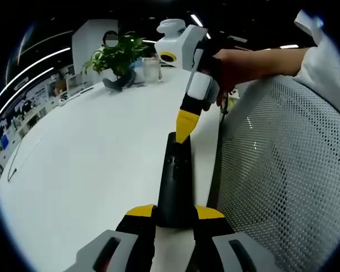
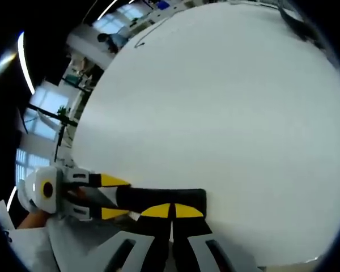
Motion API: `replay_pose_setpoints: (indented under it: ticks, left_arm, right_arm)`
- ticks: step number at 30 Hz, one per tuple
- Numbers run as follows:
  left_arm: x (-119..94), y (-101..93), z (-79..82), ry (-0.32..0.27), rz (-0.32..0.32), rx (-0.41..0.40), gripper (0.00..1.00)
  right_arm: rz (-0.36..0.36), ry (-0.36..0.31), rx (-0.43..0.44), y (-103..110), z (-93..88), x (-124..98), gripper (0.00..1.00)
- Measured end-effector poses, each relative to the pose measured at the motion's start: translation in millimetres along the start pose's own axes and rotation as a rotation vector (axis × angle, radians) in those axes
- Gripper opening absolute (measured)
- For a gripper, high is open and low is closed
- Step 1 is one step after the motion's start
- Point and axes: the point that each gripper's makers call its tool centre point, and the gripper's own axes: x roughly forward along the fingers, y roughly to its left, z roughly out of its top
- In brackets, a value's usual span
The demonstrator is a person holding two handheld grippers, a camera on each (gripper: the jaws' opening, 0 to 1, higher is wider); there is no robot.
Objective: Press the specified remote control buttons in sequence, fully releasing each button before pressing the next.
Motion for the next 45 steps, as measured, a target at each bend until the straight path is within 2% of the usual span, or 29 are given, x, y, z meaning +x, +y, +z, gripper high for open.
replay_pose_setpoints:
  ticks: [16,30,38,45]
  left_arm:
    - [0.1,0.4,0.2,-0.008,-0.001,-0.001,0.25]
    - [0.5,-1.1,0.7,-0.009,-0.003,0.003,0.24]
    - [1.7,-4.1,1.0,-0.009,-0.010,0.011,0.24]
    - [2.1,-6.5,2.0,-0.012,-0.018,0.020,0.24]
  right_arm:
    - [-0.019,0.006,-0.034,-1.1,0.3,0.3,0.00]
    - [0.029,0.016,0.032,1.9,0.3,-0.4,0.00]
    - [0.054,-0.020,0.009,8.6,6.9,0.0,0.00]
    - [0.047,-0.014,-0.012,9.1,6.4,4.3,0.00]
